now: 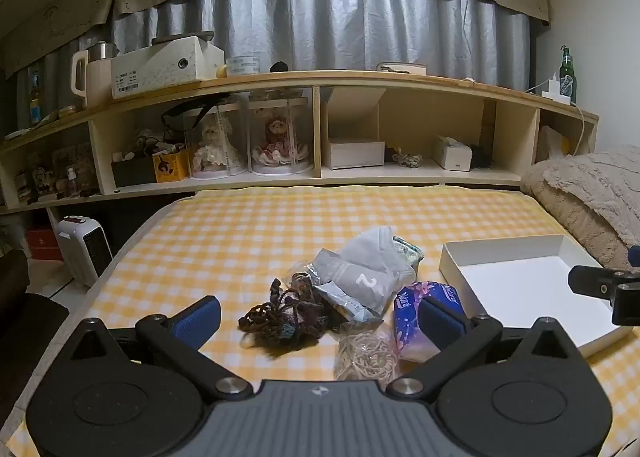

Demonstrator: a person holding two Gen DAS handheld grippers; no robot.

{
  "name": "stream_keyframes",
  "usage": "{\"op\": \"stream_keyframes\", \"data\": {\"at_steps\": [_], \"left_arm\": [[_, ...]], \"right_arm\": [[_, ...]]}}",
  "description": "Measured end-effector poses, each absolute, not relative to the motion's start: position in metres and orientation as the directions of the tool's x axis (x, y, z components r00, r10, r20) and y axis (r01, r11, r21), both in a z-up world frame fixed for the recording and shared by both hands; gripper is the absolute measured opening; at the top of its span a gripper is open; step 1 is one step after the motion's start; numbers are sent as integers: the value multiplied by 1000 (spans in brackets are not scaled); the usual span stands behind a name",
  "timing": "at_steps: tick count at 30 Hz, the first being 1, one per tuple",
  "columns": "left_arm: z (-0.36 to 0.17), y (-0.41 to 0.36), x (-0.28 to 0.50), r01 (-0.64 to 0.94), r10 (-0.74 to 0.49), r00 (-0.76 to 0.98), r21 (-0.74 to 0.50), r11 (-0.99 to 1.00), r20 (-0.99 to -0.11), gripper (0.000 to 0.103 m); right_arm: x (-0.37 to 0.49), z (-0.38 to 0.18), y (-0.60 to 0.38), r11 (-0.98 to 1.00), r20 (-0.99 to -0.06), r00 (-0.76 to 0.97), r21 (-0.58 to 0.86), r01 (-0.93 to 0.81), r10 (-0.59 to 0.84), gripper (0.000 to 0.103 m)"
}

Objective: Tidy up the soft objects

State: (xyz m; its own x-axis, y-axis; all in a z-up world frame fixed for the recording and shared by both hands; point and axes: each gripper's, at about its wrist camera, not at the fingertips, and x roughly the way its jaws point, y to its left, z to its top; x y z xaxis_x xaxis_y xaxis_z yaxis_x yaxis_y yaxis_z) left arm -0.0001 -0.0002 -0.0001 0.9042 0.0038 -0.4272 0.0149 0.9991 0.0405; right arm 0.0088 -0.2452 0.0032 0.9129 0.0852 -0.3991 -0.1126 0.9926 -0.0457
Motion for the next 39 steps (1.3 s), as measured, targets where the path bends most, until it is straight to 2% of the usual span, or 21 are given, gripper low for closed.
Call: {"op": "stream_keyframes", "data": {"at_steps": [39], "left_arm": [[0,0,0,15,2,902,37,999,-432,103]], "right_arm": [[8,6,-244,992,-406,910,-51,-114,84,103]]}}
